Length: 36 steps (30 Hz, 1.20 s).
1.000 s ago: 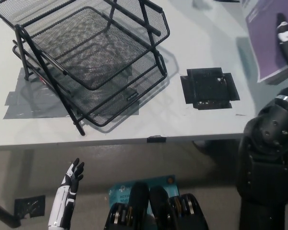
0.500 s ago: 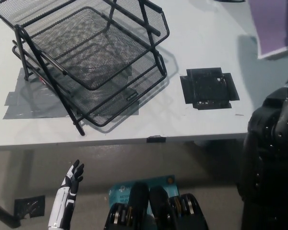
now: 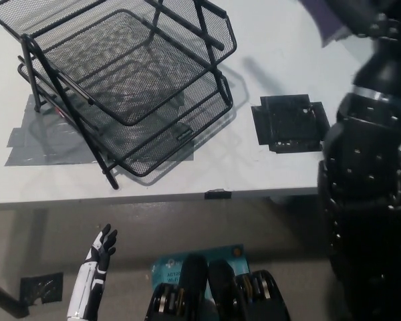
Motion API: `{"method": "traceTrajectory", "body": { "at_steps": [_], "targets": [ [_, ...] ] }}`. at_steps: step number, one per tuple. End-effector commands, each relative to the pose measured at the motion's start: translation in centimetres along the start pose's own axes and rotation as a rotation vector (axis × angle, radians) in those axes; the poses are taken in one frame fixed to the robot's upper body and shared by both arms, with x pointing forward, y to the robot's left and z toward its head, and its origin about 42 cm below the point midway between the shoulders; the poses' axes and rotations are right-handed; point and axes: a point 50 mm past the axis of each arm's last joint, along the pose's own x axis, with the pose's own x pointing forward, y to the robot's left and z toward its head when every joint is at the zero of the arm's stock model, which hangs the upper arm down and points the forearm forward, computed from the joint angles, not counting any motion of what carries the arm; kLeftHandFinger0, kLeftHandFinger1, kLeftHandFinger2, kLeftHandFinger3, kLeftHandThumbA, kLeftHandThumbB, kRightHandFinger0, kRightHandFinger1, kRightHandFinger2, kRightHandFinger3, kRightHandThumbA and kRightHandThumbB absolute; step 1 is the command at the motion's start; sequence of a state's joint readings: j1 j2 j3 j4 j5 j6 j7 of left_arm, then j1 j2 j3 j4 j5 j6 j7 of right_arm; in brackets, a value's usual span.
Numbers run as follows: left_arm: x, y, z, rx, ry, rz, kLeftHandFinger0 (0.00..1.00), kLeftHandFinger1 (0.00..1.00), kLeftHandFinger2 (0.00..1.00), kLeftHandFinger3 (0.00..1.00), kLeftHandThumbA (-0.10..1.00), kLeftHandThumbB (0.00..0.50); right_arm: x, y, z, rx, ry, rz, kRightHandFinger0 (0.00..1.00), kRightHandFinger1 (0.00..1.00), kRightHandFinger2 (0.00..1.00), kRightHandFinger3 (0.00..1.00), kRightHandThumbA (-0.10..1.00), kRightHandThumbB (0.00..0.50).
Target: A person hands a notebook to the robot and the robot grabs it with its right hand and places it in the file tray kept in the centre of the desk infront of it.
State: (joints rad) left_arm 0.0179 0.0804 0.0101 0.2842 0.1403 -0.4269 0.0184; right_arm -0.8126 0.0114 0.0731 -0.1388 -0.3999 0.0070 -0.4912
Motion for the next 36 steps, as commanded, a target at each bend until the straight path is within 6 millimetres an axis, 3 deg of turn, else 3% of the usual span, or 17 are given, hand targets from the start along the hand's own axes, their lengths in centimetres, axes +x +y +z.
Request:
{"method": "traceTrajectory", "body": {
  "at_steps": [1,6,10,19,20,23,24,25,29,31,34,36],
  "targets": [
    [0.5,0.2,0.7,0.016,-0.055,-0.009,1.0,1.0,0.99,1.0,1.0,0.211,3.3,2.8,2.3,-0.074,-0.307,0.116,0.0,0.0,0.05,0.07,0.72,0.0],
    [0.6,0.1,0.7,0.012,-0.056,-0.011,1.0,1.0,0.99,1.0,1.0,0.206,4.0,4.1,2.4,-0.101,-0.409,0.171,0.0,0.0,0.08,0.16,0.63,0.0],
    [0.6,0.1,0.8,0.015,-0.052,-0.013,1.0,1.0,0.99,1.0,1.0,0.203,4.2,5.0,2.3,-0.158,-0.49,0.235,0.0,0.0,0.11,0.22,0.65,0.0],
    [0.5,-0.2,0.7,-0.004,-0.044,-0.02,1.0,1.0,0.98,1.0,1.0,0.187,3.3,5.3,0.2,-0.322,-0.562,0.353,0.0,0.0,0.15,0.32,0.82,0.0],
    [0.5,-0.2,0.7,-0.004,-0.045,-0.02,1.0,1.0,0.98,1.0,1.0,0.186,3.2,5.3,0.1,-0.34,-0.573,0.359,0.0,0.0,0.13,0.27,0.88,0.0],
    [0.4,-0.2,0.7,-0.003,-0.043,-0.02,1.0,1.0,0.98,1.0,1.0,0.198,2.8,5.3,-0.1,-0.35,-0.585,0.374,0.0,0.0,0.1,0.24,0.9,0.0],
    [0.4,-0.2,0.7,-0.004,-0.042,-0.021,1.0,1.0,0.98,1.0,1.0,0.199,2.5,5.3,-0.2,-0.353,-0.596,0.384,0.0,0.0,0.1,0.29,0.9,0.0],
    [0.4,-0.3,0.7,-0.004,-0.041,-0.024,1.0,1.0,0.97,1.0,1.0,0.198,2.4,5.3,-0.3,-0.364,-0.605,0.385,0.0,0.0,0.09,0.27,0.92,0.0],
    [0.7,-0.4,0.7,-0.003,-0.043,-0.03,1.0,1.0,0.98,1.0,1.0,0.192,1.8,5.6,-0.6,-0.396,-0.651,0.407,0.0,0.0,0.08,0.05,0.96,0.0],
    [0.7,-0.5,0.8,-0.003,-0.044,-0.03,1.0,1.0,0.97,1.0,1.0,0.192,1.5,5.8,-0.7,-0.408,-0.666,0.42,0.0,0.0,0.12,0.1,0.92,0.0],
    [0.8,-0.4,0.8,0.003,-0.048,-0.03,1.0,1.0,0.96,1.0,1.0,0.18,0.6,5.9,-1.4,-0.436,-0.709,0.453,0.0,0.0,0.17,0.33,0.78,0.0],
    [0.8,-0.3,0.8,0.005,-0.051,-0.032,1.0,1.0,0.97,1.0,1.0,0.182,0.0,5.8,-2.0,-0.469,-0.75,0.478,0.0,0.0,0.17,0.33,0.78,0.0]
  ]
}}
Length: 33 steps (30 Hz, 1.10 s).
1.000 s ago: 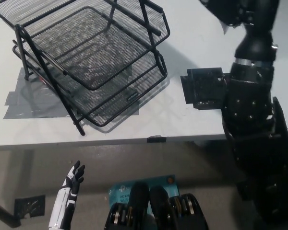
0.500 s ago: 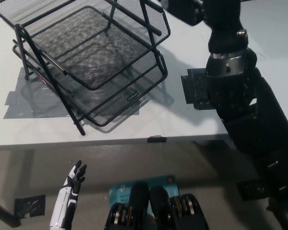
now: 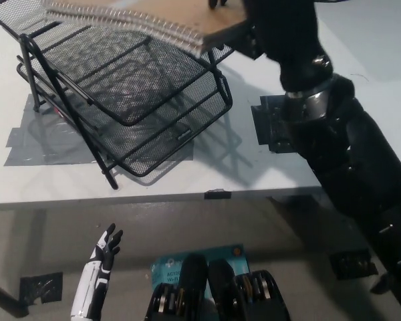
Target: A person hands a notebook to the robot and the robot grabs it with its right hand and places it in the file tray kept in the centre of the desk infront of it.
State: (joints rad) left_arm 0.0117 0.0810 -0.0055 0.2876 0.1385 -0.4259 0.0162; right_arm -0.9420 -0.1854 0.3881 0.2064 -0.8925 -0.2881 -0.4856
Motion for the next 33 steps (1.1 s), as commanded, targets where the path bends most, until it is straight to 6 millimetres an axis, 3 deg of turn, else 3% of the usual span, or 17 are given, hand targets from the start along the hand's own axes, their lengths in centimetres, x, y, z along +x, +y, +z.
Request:
{"method": "traceTrajectory", "body": {
  "at_steps": [1,3,6,14,22,26,31,33],
  "targets": [
    [0.6,0.2,0.7,0.013,-0.047,-0.017,1.0,1.0,0.98,1.0,1.0,0.184,1.1,-1.1,0.3,-0.102,-0.187,-0.066,0.0,0.0,0.14,0.33,0.81,0.0],
    [0.7,0.2,0.7,0.017,-0.048,-0.019,1.0,1.0,0.98,1.0,1.0,0.185,0.7,-0.9,0.2,-0.127,-0.22,-0.061,0.0,0.0,0.08,0.32,0.78,0.0],
    [0.8,0.2,0.7,0.002,-0.051,-0.019,1.0,1.0,0.96,1.0,1.0,0.178,0.2,-0.7,0.0,-0.176,-0.237,-0.052,0.0,0.0,0.01,0.27,0.87,0.0],
    [0.8,0.2,0.7,0.007,-0.061,-0.026,1.0,1.0,0.94,1.0,1.0,0.151,-0.1,-0.1,0.0,-0.259,-0.283,-0.026,0.0,0.0,0.0,0.17,0.88,0.001],
    [0.9,0.2,0.6,0.007,-0.064,-0.042,1.0,1.0,0.94,1.0,1.0,0.164,-0.5,0.7,-0.8,-0.284,-0.27,-0.023,0.0,0.0,0.0,0.12,0.87,0.0],
    [0.9,0.2,0.6,0.004,-0.062,-0.035,1.0,1.0,0.91,1.0,1.0,0.167,-0.1,0.6,-1.3,-0.315,-0.248,-0.025,0.0,0.0,0.0,0.15,0.97,0.0],
    [1.0,0.2,0.8,0.006,-0.067,-0.033,1.0,1.0,0.9,1.0,1.0,0.17,0.6,0.5,-1.6,-0.321,-0.219,-0.081,0.0,0.0,0.01,0.2,0.99,0.0],
    [1.0,0.1,0.8,0.007,-0.064,-0.032,1.0,1.0,0.88,1.0,1.0,0.177,1.2,0.3,-2.0,-0.32,-0.197,-0.11,0.0,0.0,0.05,0.24,0.94,0.0]
  ]
}}
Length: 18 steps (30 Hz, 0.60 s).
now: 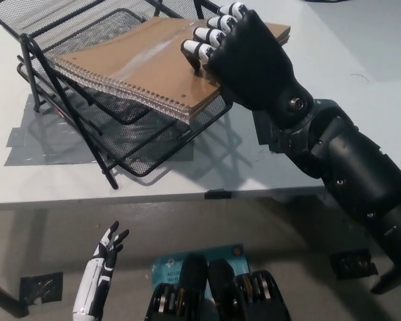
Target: A person hands a notebook to the robot and the robot grabs it with its right hand and places it in the file tray kept in the centre of the desk infront of it.
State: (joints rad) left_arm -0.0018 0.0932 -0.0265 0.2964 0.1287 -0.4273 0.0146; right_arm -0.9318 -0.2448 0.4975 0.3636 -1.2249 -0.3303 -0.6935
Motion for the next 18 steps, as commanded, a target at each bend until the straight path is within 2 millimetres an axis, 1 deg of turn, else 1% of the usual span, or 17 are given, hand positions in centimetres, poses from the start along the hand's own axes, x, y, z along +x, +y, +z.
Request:
{"method": "traceTrajectory", "body": {
  "at_steps": [1,2,4,5,6,7,8,10,12,14,15,17,18],
  "targets": [
    [0.5,0.2,0.7,0.001,-0.055,-0.009,1.0,1.0,0.88,1.0,1.0,0.168,4.8,-3.0,-2.9,-0.088,0.048,-0.226,0.0,0.0,0.05,0.27,0.93,0.0],
    [0.5,0.1,0.7,-0.003,-0.055,-0.009,1.0,1.0,0.88,1.0,1.0,0.167,5.0,-3.1,-3.1,-0.084,0.062,-0.231,0.0,0.0,0.07,0.29,0.91,0.0],
    [0.5,0.1,0.7,-0.004,-0.056,-0.012,1.0,1.0,0.88,1.0,1.0,0.16,5.3,-3.1,-3.7,-0.068,0.109,-0.256,0.0,0.0,0.13,0.34,0.81,0.0],
    [0.5,0.1,0.7,-0.004,-0.056,-0.012,1.0,1.0,0.88,1.0,1.0,0.159,5.3,-3.1,-3.7,-0.068,0.109,-0.256,0.0,0.0,0.15,0.37,0.8,0.0],
    [0.5,0.1,0.6,-0.002,-0.056,-0.012,1.0,1.0,0.88,1.0,1.0,0.159,5.4,-3.1,-3.9,-0.063,0.117,-0.26,0.0,0.0,0.15,0.37,0.8,0.0],
    [0.5,0.1,0.7,0.003,-0.055,-0.011,1.0,1.0,0.88,1.0,1.0,0.162,5.4,-3.1,-4.1,-0.056,0.129,-0.265,0.0,0.0,0.16,0.39,0.77,0.0],
    [0.5,0.1,0.7,0.012,-0.055,-0.009,1.0,1.0,0.87,1.0,1.0,0.173,5.6,-3.2,-4.6,-0.047,0.163,-0.274,0.0,0.0,0.16,0.42,0.82,0.0],
    [0.6,0.1,0.8,0.013,-0.058,-0.009,1.0,1.0,0.87,1.0,1.0,0.173,6.0,-3.5,-5.1,-0.029,0.204,-0.298,0.0,0.0,0.16,0.41,0.8,0.0],
    [0.6,0.1,0.7,0.012,-0.059,-0.01,1.0,1.0,0.86,1.0,1.0,0.171,6.3,-3.7,-5.2,-0.015,0.231,-0.318,0.0,0.0,0.14,0.37,0.8,0.0],
    [0.6,0.1,0.7,0.013,-0.059,-0.01,1.0,1.0,0.86,1.0,1.0,0.171,6.4,-3.7,-5.3,-0.014,0.237,-0.324,0.0,0.0,0.14,0.37,0.8,0.0],
    [0.5,0.1,0.7,0.014,-0.059,-0.01,1.0,1.0,0.85,1.0,1.0,0.172,6.5,-3.5,-5.0,-0.014,0.245,-0.327,0.0,0.0,0.13,0.41,0.86,0.0],
    [0.4,0.1,0.7,0.013,-0.057,-0.008,1.0,1.0,0.84,1.0,1.0,0.181,6.5,-3.1,-4.9,-0.01,0.244,-0.329,0.0,0.0,0.13,0.42,0.87,0.0],
    [0.4,0.1,0.8,0.012,-0.056,-0.008,1.0,1.0,0.84,1.0,1.0,0.182,6.5,-2.7,-4.9,-0.011,0.24,-0.328,0.0,0.0,0.12,0.4,0.88,0.0]
  ]
}}
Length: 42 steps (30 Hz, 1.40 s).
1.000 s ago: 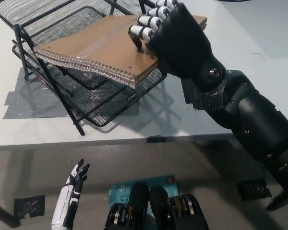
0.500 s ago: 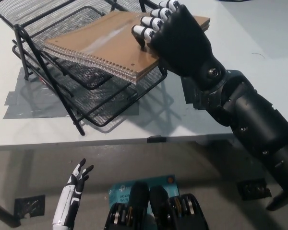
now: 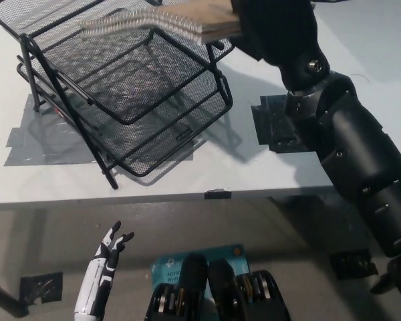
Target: A person hands a notebook to the robot and the robot grabs it with its right hand and places it in the file tray kept in the centre of the desk infront of it.
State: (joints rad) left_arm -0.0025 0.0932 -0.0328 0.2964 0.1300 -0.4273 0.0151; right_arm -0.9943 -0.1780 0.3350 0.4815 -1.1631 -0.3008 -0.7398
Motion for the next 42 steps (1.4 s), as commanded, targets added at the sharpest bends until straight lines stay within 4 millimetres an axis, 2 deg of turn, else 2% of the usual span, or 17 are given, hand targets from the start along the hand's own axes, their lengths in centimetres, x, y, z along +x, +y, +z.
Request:
{"method": "traceTrajectory", "body": {
  "at_steps": [1,5,7,8,9,11,12,13,15,17,19,20,23,26,30,38,42],
  "targets": [
    [0.4,0.3,0.8,0.007,-0.05,-0.005,1.0,1.0,0.85,1.0,1.0,0.189,4.9,-1.7,-0.3,0.003,0.021,-0.21,0.0,0.0,0.13,0.38,0.88,0.0],
    [0.4,0.3,0.9,0.008,-0.052,-0.01,1.0,1.0,0.84,1.0,1.0,0.182,4.7,-1.0,-0.1,-0.008,0.015,-0.188,0.0,0.0,0.16,0.4,0.86,0.0],
    [0.4,0.3,0.9,0.014,-0.049,-0.011,1.0,1.0,0.84,1.0,1.0,0.189,4.4,-0.3,0.2,-0.009,0.008,-0.164,0.0,0.0,0.2,0.45,0.79,0.0],
    [0.4,0.3,0.9,0.016,-0.048,-0.01,1.0,1.0,0.84,1.0,1.0,0.189,4.3,-0.1,0.3,-0.008,0.003,-0.161,0.0,0.0,0.2,0.45,0.79,0.0],
    [0.5,0.3,0.9,0.023,-0.051,-0.012,1.0,1.0,0.84,1.0,1.0,0.177,4.1,0.3,0.5,-0.008,-0.011,-0.154,0.0,0.0,0.2,0.47,0.85,0.0],
    [0.6,0.3,1.0,0.028,-0.053,-0.014,1.0,1.0,0.85,1.0,1.0,0.165,3.7,1.0,0.9,-0.01,-0.034,-0.125,0.0,0.0,0.18,0.41,0.91,0.0],
    [0.6,0.3,1.1,0.03,-0.056,-0.016,1.0,1.0,0.84,1.0,1.0,0.161,3.3,1.5,1.3,-0.013,-0.064,-0.113,0.0,0.0,0.19,0.42,0.83,0.0],
    [0.6,0.3,1.1,0.033,-0.057,-0.016,1.0,1.0,0.84,1.0,1.0,0.157,3.2,1.7,1.5,-0.017,-0.073,-0.11,0.0,0.0,0.19,0.4,0.82,0.0],
    [0.7,0.3,1.2,0.026,-0.055,-0.015,1.0,1.0,0.82,1.0,1.0,0.157,2.8,2.3,2.1,-0.017,-0.111,-0.098,0.0,0.0,0.17,0.35,0.66,0.04],
    [0.8,0.2,1.2,0.025,-0.059,-0.016,1.0,1.0,0.82,1.0,1.0,0.162,2.6,2.7,2.4,-0.02,-0.147,-0.085,0.0,0.0,0.17,0.35,0.62,0.04],
    [0.9,0.1,1.3,0.029,-0.062,-0.014,1.0,1.0,0.8,1.0,1.0,0.171,2.3,3.0,3.0,-0.016,-0.168,-0.029,0.0,0.0,0.17,0.38,0.72,0.022],
    [0.9,0.2,1.3,0.033,-0.064,-0.013,1.0,1.0,0.79,1.0,1.0,0.168,2.1,3.2,3.3,-0.024,-0.182,-0.015,0.0,0.0,0.17,0.32,0.76,0.016],
    [1.2,0.2,1.5,0.03,-0.069,-0.011,1.0,1.0,0.78,1.0,1.0,0.159,1.3,4.0,4.1,-0.054,-0.252,0.028,0.0,0.0,0.12,0.22,0.82,0.001],
    [1.1,0.2,1.5,0.025,-0.067,-0.01,1.0,1.0,0.78,1.0,1.0,0.16,1.0,4.0,4.5,-0.068,-0.28,0.058,0.0,0.0,0.09,0.1,0.84,0.004],
    [1.6,0.3,1.7,0.039,-0.073,-0.01,1.0,1.0,0.76,1.0,1.0,0.152,0.9,4.1,5.0,-0.064,-0.292,0.055,0.0,0.0,0.07,0.08,0.92,0.0],
    [1.5,0.1,1.7,0.045,-0.078,-0.02,1.0,1.0,0.75,1.0,1.0,0.13,0.3,4.8,6.0,-0.017,-0.257,0.078,0.0,0.0,0.07,0.12,0.83,0.0],
    [1.6,0.0,1.7,0.055,-0.088,-0.024,1.0,1.0,0.72,1.0,1.0,0.13,0.4,5.0,6.4,-0.009,-0.282,0.09,0.0,0.0,0.07,0.13,0.73,0.008]
  ]
}}
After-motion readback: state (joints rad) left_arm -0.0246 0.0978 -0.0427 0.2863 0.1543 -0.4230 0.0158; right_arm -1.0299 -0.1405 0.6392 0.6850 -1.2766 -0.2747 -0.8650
